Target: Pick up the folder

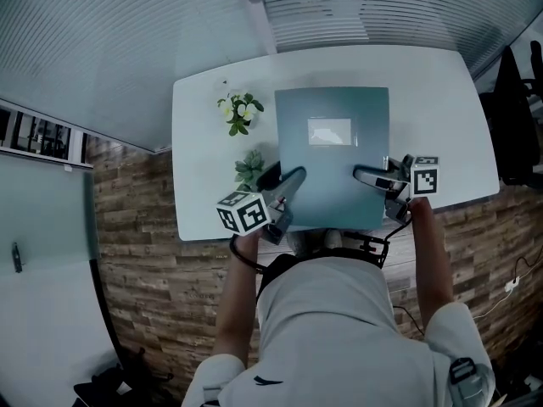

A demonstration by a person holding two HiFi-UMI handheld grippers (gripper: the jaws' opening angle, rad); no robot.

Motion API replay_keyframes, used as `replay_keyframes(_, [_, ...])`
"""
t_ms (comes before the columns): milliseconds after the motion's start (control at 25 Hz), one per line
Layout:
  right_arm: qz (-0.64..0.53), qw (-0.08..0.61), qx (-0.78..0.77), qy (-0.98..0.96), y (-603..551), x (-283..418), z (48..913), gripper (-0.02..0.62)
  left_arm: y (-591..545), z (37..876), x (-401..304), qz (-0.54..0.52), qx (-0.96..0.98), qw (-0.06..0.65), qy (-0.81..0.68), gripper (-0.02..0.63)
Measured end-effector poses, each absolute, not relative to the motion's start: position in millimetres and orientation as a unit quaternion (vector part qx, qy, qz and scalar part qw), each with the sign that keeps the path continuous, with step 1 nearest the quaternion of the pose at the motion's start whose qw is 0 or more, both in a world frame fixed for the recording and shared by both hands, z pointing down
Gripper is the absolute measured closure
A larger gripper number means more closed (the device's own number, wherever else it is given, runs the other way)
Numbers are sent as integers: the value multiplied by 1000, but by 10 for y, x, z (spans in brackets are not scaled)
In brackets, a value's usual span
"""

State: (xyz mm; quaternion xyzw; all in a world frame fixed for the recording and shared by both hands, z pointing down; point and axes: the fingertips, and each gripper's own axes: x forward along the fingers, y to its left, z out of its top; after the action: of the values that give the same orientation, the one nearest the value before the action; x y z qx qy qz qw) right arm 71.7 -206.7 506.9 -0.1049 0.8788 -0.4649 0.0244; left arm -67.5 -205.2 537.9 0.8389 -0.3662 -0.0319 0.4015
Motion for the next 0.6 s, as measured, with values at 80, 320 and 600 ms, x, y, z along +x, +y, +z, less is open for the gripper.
replay_keyframes(80, [-429,47,-111,895,-2000,743,4893,263,-2029,5178,-658,-32,857,365,-363,290])
replay_keyframes(320, [-353,119,-137,918,-1838,835,4504,284,-1959,4610,-640,-60,884,255,-387,314])
replay_keyframes(600, [-276,191,-218,916,-1775,1061,3999,285,-1816,4095,-1219,-61,843,119,-521,388])
